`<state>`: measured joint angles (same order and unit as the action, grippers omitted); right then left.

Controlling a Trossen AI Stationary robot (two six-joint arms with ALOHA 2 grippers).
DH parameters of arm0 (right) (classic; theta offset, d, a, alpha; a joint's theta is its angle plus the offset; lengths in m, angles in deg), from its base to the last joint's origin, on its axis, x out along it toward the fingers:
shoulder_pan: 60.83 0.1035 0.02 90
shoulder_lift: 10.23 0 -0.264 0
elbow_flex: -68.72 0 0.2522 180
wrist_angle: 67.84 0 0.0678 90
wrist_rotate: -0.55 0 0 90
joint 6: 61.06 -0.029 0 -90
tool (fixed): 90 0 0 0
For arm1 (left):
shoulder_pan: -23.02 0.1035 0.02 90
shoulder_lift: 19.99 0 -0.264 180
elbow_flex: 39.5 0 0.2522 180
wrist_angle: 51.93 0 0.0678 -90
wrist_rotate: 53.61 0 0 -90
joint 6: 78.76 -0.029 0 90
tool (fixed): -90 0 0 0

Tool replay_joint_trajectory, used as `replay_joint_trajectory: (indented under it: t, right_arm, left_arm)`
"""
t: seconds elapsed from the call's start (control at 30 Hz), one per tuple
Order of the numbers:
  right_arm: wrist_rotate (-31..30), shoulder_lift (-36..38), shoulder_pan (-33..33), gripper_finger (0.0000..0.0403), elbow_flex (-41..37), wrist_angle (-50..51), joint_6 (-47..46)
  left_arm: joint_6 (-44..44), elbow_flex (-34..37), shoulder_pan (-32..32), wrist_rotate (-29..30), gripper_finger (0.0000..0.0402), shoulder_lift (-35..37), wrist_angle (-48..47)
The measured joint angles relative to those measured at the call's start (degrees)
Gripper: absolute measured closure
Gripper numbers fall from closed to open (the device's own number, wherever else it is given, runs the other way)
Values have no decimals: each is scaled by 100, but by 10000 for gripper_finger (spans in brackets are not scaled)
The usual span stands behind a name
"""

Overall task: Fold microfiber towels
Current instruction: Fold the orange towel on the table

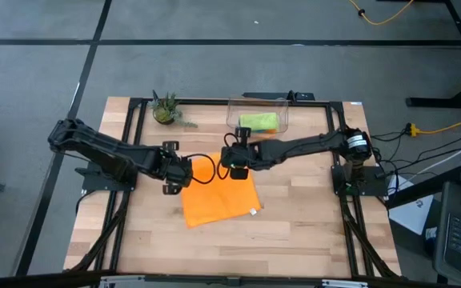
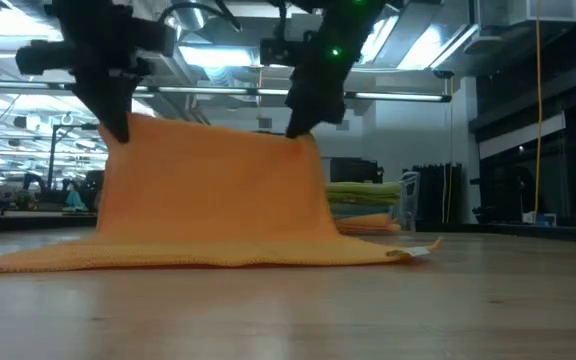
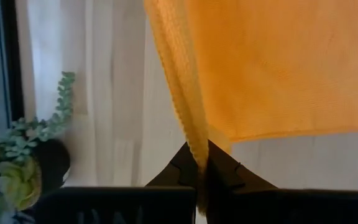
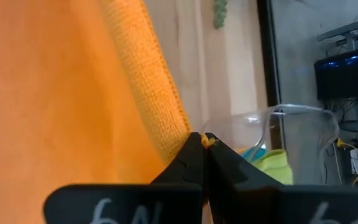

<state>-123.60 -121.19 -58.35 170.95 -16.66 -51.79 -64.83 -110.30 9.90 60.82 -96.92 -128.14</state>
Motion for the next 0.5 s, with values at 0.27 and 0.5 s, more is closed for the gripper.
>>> replay_joint_trajectory:
  t: [0.27,0.5]
  right_arm:
    - [28,0,619,401,-251,366,-923]
    - [-34,4,1280,401,-810,318,-1742]
  left_arm:
    - [393,93,-383,-691,401,0,791]
    - [801,422,-962,-899,401,-183,1808]
